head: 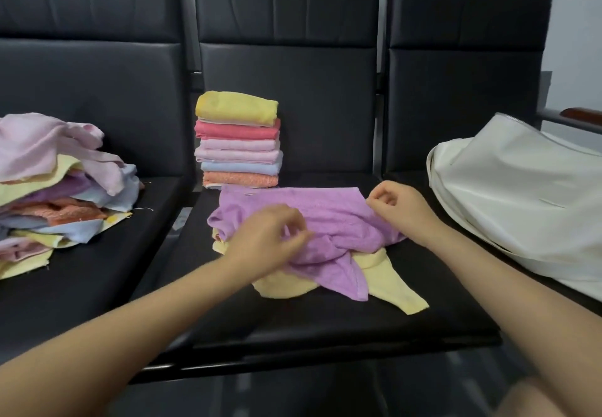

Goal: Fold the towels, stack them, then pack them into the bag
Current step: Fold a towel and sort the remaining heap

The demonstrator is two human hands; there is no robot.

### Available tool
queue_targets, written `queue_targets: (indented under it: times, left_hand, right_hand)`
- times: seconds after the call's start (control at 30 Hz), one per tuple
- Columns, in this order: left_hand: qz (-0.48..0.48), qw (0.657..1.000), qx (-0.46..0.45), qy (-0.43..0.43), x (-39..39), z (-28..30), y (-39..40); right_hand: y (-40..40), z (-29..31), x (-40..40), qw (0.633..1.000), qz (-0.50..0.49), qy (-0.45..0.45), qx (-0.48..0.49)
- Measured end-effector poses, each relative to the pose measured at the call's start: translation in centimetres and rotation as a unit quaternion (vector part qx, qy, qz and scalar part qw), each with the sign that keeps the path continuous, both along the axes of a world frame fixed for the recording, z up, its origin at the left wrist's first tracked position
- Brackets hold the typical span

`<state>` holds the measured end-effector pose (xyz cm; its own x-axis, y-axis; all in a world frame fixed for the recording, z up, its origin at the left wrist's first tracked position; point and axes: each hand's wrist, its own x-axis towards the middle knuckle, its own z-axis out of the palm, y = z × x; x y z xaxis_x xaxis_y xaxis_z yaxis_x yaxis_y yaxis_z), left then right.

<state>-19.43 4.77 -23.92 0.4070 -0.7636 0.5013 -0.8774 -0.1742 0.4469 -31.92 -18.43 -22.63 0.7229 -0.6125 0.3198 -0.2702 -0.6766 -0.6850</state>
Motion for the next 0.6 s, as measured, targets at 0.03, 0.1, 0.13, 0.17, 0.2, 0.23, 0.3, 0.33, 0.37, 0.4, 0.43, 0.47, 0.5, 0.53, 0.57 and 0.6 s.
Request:
queue_targets:
  times: [0.03,0.1,0.13,0.17,0.2,0.23,0.3,0.33,0.37,0.4,0.43,0.47,0.5,0.53,0.57,0.6]
  left_hand:
    - [-0.034,0.999,0.041,-0.004,-1.7,-0.4,-0.4]
    - [-0.068,0.989,0.113,-0.061,-4.3,-1.6,-1.3]
    - [-0.07,0.984,0.137,-0.084,-4.9,-2.3,-1.8]
    - [-0.069,0.981,0.15,-0.097,-5.2,-3.0,-2.2]
    - [-0.068,0.981,0.149,-0.1,-5.2,-3.6,-2.5]
    - [-0.067,0.984,0.135,-0.096,-5.0,-4.0,-2.8]
    - [-0.076,0.989,0.102,-0.076,-4.5,-4.5,-3.2]
    - [-0.086,0.99,0.091,-0.067,-4.2,-4.8,-3.4]
    - [-0.095,0.99,0.084,-0.058,-3.9,-5.0,-3.4]
    - [-0.103,0.99,0.078,-0.048,-3.8,-5.1,-3.4]
    - [-0.111,0.99,0.074,-0.039,-3.5,-5.3,-3.4]
    - [-0.116,0.99,0.074,-0.038,-3.3,-5.5,-3.5]
    - [-0.116,0.989,0.075,-0.045,-3.2,-5.6,-3.5]
    - [-0.112,0.989,0.078,-0.062,-3.2,-5.8,-3.5]
    - [-0.106,0.987,0.079,-0.086,-3.2,-6.0,-3.6]
    - [-0.101,0.986,0.076,-0.112,-3.2,-6.2,-3.7]
  right_hand:
    - [0.5,0.2,-0.4,0.998,0.044,0.02,0.032]
    - [1.2,0.1,-1.1,0.984,0.126,0.103,0.071]
    - [1.4,-0.2,-1.5,0.974,0.157,0.143,0.075]
    - [1.4,-0.6,-1.7,0.967,0.177,0.172,0.067]
    - [1.4,-1.0,-1.9,0.963,0.185,0.19,0.052]
    - [1.2,-1.4,-2.1,0.962,0.186,0.199,0.033]
    - [0.9,-1.8,-2.3,0.963,0.178,0.201,-0.001]
    - [0.9,-1.9,-2.5,0.963,0.173,0.204,-0.014]
    - [0.9,-2.0,-2.5,0.963,0.171,0.206,-0.027]
    - [1.0,-2.2,-2.6,0.963,0.171,0.206,-0.036]
    - [1.0,-2.4,-2.5,0.963,0.169,0.205,-0.041]
    - [1.2,-2.5,-2.4,0.965,0.165,0.201,-0.046]
    - [1.2,-2.7,-2.3,0.967,0.159,0.194,-0.049]
    - [1.2,-2.8,-2.2,0.969,0.154,0.187,-0.05]
    - [1.1,-2.9,-2.0,0.971,0.151,0.18,-0.047]
    - [1.0,-2.9,-1.9,0.973,0.149,0.173,-0.044]
